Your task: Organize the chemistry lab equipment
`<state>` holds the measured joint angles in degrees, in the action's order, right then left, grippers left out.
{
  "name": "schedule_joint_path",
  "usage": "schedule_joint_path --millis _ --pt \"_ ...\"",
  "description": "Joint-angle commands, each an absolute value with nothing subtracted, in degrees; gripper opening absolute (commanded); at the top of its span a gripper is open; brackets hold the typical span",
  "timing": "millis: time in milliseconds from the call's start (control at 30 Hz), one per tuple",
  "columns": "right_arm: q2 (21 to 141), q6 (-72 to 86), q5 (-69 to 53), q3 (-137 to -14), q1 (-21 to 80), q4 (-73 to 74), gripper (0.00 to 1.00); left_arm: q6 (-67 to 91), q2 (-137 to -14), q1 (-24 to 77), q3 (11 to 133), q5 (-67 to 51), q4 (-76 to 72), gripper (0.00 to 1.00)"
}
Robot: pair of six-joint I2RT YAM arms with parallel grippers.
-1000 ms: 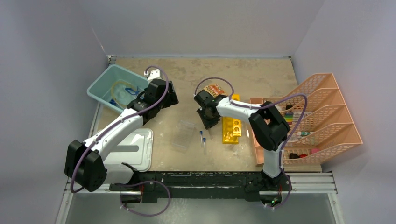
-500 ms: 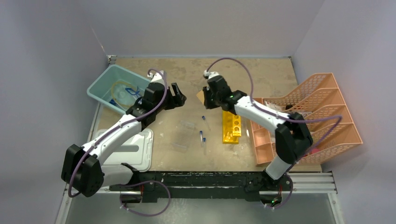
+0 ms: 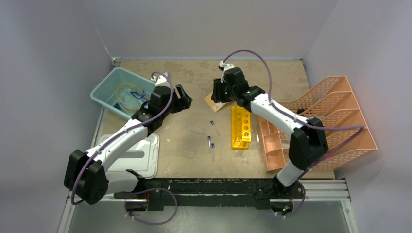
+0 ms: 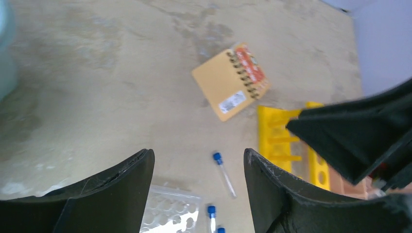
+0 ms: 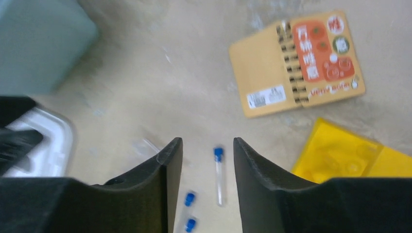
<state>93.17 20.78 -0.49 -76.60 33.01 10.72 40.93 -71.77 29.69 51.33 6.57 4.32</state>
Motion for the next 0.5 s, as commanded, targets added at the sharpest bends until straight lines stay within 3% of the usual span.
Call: schedule_joint_path --millis 0,467 --pt "97.0 16.5 4.1 -76.9 36.4 20.5 0.5 43.3 -69.8 29.5 53.2 18.2 9.3 0.67" --pt "111.1 16.1 8.3 -82.1 41.1 27.6 0.45 44.5 -68.8 29.5 51.9 18.7 9.4 0.67"
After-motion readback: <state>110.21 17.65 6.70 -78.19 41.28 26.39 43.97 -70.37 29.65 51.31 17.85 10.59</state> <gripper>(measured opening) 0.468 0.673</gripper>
